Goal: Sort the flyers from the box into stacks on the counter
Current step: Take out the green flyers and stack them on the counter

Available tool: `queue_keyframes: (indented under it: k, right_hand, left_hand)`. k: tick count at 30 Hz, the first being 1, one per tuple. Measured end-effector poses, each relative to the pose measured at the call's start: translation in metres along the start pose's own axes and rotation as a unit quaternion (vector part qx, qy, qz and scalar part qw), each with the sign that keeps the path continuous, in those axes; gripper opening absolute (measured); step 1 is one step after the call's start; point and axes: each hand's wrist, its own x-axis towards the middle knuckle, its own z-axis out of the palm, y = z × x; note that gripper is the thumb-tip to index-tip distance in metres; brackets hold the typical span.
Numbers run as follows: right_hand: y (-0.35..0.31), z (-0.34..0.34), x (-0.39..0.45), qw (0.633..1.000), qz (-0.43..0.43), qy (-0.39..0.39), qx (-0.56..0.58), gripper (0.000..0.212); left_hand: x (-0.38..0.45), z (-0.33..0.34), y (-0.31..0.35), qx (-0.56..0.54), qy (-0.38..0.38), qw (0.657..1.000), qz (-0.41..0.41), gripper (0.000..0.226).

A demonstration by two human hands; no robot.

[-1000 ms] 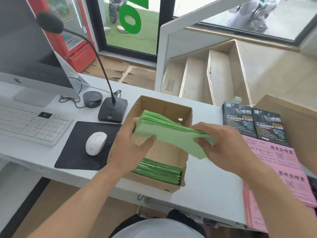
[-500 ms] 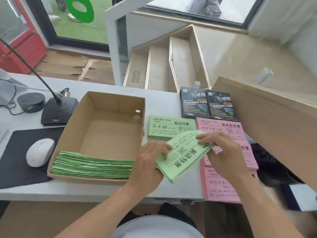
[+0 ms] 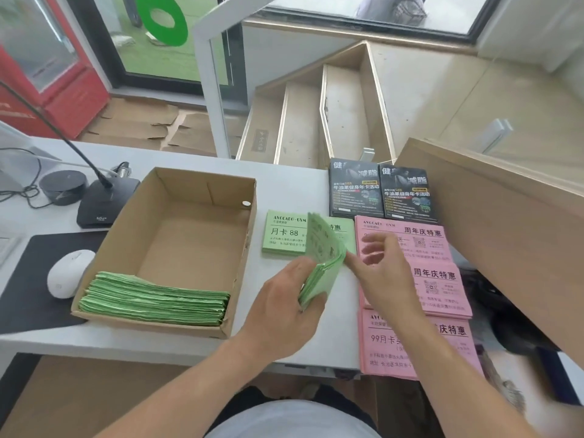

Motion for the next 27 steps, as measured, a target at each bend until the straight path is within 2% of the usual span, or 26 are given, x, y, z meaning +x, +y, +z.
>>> queue_keyframes:
  k: [2,5,8,9,12,14,15,16,18,20,21,22,23,24,25,26,27]
  right_hand:
    - [-0.006,0.003,-0.010,0.988,0.047,-0.125,0.079,0.022]
    - [-0.009,-0.002,-0.029,0.975,0.001,-0.160,0.157,0.037]
    - [-0.012,-0.007,-0.043,0.945,-0.017,-0.214,0.248,0.065]
    - [-0.013,-0.009,-0.045,0.942,-0.019,-0.219,0.254,0.063]
    - [-0.015,-0.013,-0.040,0.944,0.032,-0.145,0.295,0.024]
    - [-0.010,-0.018,-0.033,0.946,0.097,-0.080,0.299,0.021]
    - [-0.006,-0.022,-0.028,0.953,0.101,-0.060,0.278,0.022]
    - [-0.002,-0.028,-0.024,0.963,0.087,-0.060,0.249,0.025]
    - [0.011,-0.039,-0.018,0.975,0.028,-0.129,0.177,0.032]
    - [0.020,-0.050,-0.014,0.968,-0.010,-0.226,0.113,0.036]
    - [0.023,-0.055,-0.013,0.960,-0.022,-0.266,0.086,0.038]
    - [0.025,-0.060,-0.012,0.952,-0.031,-0.298,0.059,0.039]
    - [0.024,-0.065,-0.012,0.944,-0.041,-0.324,0.038,0.040]
    - [0.023,-0.069,-0.012,0.939,-0.049,-0.340,0.019,0.040]
    - [0.022,-0.072,-0.013,0.935,-0.053,-0.352,0.008,0.040]
    - [0.022,-0.074,-0.012,0.931,-0.060,-0.360,-0.003,0.038]
    - [0.022,-0.074,-0.011,0.929,-0.067,-0.363,-0.010,0.037]
  left_hand:
    - [0.001,0.011,0.003,-0.028,0.027,0.999,-0.030,0.029]
    - [0.006,0.020,0.009,-0.040,0.067,0.996,-0.050,0.028]
    - [0.010,0.027,0.014,-0.016,0.071,0.997,-0.025,0.026]
    - [0.011,0.030,0.014,-0.008,0.063,0.998,-0.017,0.028]
    - [0.013,0.037,0.011,-0.002,-0.002,1.000,-0.013,0.048]
    - [0.016,0.038,0.009,-0.063,-0.075,0.993,-0.062,0.067]
    - [0.018,0.037,0.009,-0.109,-0.111,0.983,-0.096,0.068]
    - [0.019,0.036,0.008,-0.145,-0.131,0.973,-0.120,0.065]
    - [0.026,0.033,-0.001,-0.156,-0.092,0.972,-0.151,0.065]
    - [0.038,0.022,-0.015,-0.102,-0.030,0.973,-0.204,0.087]
    - [0.043,0.014,-0.023,-0.045,-0.048,0.974,-0.218,0.099]
    - [0.047,0.006,-0.030,0.048,-0.104,0.976,-0.185,0.110]
    - [0.048,0.000,-0.037,0.164,-0.173,0.965,-0.110,0.114]
    - [0.050,-0.004,-0.039,0.250,-0.232,0.940,-0.023,0.111]
    - [0.052,-0.006,-0.037,0.282,-0.280,0.917,0.037,0.100]
    - [0.053,-0.007,-0.035,0.283,-0.318,0.904,0.045,0.083]
    - [0.054,-0.008,-0.031,0.272,-0.343,0.899,0.014,0.061]
